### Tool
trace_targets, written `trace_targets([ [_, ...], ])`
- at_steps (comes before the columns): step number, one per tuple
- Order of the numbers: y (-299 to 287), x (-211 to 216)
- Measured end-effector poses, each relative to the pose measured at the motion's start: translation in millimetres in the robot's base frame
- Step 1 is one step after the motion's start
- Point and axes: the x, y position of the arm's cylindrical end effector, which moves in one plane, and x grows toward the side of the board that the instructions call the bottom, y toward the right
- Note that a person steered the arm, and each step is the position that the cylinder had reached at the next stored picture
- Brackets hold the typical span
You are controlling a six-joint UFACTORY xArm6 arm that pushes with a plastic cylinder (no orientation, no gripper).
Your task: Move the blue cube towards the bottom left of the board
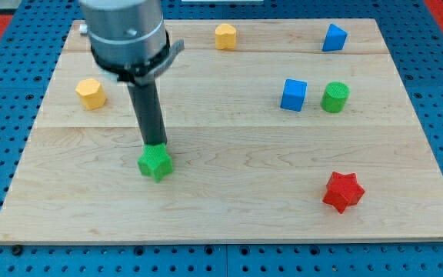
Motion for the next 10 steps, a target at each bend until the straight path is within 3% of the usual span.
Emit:
trace_targets([
  [1, 10, 26],
  [2, -10, 8],
  [4, 177, -38],
  [5, 175, -62],
  [6, 209, -92],
  [10, 229, -153],
])
